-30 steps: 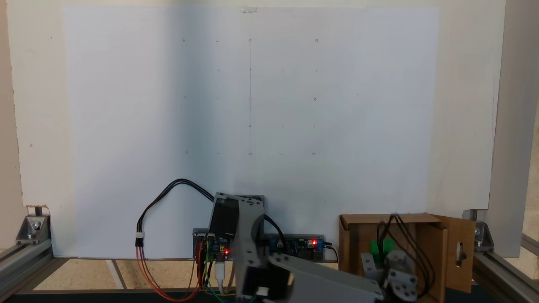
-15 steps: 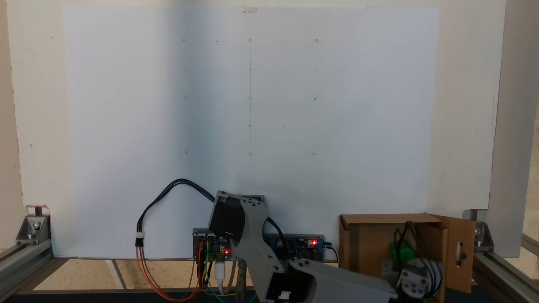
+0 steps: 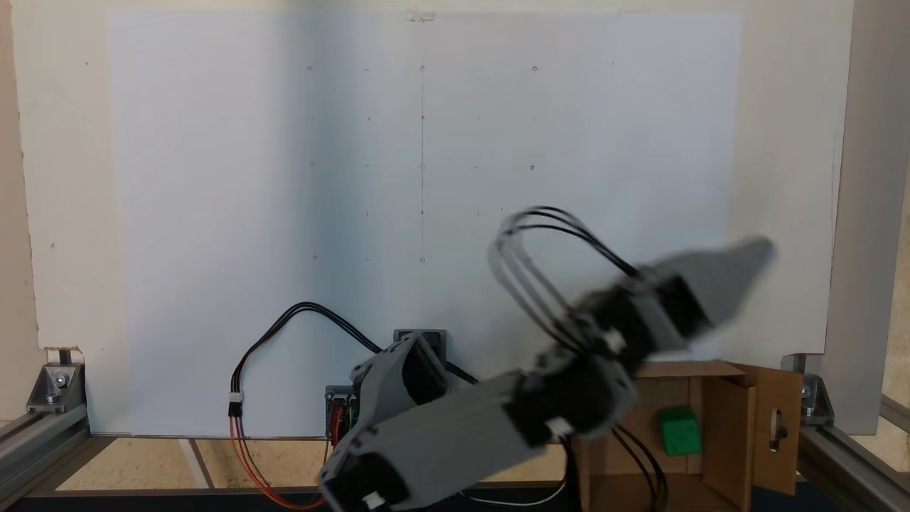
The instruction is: Grasp a green dice and put it in the bin.
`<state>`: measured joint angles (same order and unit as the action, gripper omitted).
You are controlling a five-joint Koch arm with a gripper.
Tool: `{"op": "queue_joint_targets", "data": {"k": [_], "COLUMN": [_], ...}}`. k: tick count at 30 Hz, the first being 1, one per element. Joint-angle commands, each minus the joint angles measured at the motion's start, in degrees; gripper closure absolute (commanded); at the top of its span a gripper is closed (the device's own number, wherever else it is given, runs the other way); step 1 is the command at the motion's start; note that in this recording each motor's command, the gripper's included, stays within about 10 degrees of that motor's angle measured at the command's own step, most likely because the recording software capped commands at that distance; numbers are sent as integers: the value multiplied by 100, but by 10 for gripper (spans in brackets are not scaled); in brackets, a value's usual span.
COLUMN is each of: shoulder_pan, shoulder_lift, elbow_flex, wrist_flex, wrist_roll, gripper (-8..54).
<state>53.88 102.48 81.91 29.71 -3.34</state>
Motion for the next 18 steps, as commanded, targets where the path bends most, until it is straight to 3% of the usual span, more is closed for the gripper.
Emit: {"op": "queue_joint_targets", "data": {"k": [1, 6, 12, 18], "shoulder_pan": [-912, -2995, -5474, -5748], "shoulder_lift": [510, 1758, 3217, 3331], "elbow_flex": [246, 2118, 4737, 5493], "wrist_flex": [-158, -439, -2134, -3663], "wrist_roll": [229, 255, 255, 246], "gripper": [18, 18, 19, 18]}}
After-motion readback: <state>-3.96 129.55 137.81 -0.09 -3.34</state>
